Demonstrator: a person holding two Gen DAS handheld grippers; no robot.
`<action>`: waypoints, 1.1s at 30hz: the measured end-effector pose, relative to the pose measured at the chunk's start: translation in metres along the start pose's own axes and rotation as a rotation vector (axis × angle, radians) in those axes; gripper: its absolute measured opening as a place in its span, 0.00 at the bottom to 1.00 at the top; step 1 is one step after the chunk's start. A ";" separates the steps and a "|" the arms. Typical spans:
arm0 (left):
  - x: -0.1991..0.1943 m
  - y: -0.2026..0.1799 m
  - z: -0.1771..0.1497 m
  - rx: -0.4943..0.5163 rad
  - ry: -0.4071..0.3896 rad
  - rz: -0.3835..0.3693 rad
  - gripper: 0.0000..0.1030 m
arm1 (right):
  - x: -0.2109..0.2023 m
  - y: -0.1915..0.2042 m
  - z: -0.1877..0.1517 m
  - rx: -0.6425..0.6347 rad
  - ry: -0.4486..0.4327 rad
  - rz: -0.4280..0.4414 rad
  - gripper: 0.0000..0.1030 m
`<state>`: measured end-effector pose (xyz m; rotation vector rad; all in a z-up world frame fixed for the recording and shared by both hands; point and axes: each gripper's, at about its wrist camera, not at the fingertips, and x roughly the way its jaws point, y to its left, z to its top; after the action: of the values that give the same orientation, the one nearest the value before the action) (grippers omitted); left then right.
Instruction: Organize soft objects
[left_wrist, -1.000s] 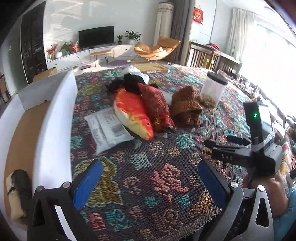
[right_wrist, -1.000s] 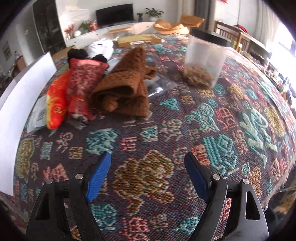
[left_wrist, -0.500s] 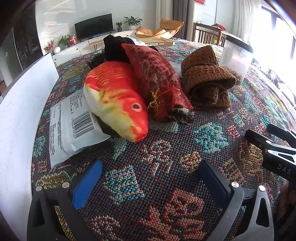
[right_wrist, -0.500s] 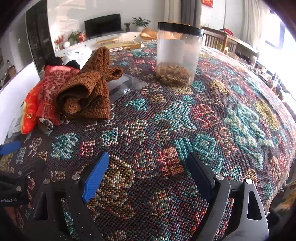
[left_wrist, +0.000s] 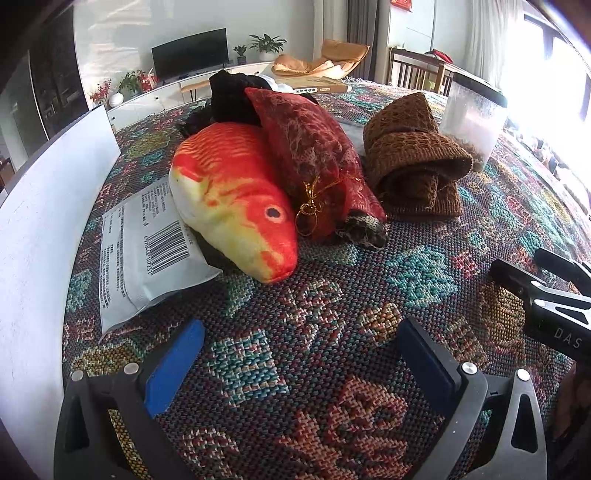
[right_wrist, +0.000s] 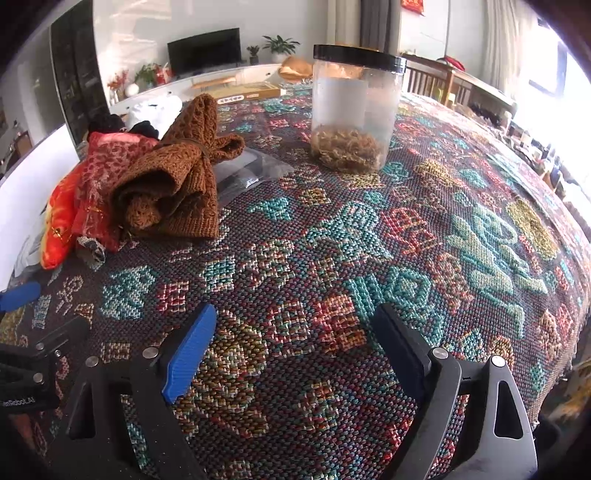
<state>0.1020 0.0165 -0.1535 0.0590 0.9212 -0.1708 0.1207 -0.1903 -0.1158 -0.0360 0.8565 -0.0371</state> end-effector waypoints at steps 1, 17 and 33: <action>0.000 0.000 0.000 -0.001 0.000 0.000 1.00 | 0.000 0.000 0.000 0.000 0.000 0.000 0.86; -0.002 0.001 -0.001 -0.002 -0.001 -0.001 1.00 | 0.001 0.000 0.000 0.000 0.000 0.000 0.86; -0.002 0.001 -0.001 -0.002 -0.001 -0.001 1.00 | 0.000 0.000 0.000 0.000 0.000 0.000 0.87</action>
<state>0.1003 0.0178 -0.1525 0.0564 0.9201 -0.1709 0.1208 -0.1903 -0.1161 -0.0364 0.8568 -0.0372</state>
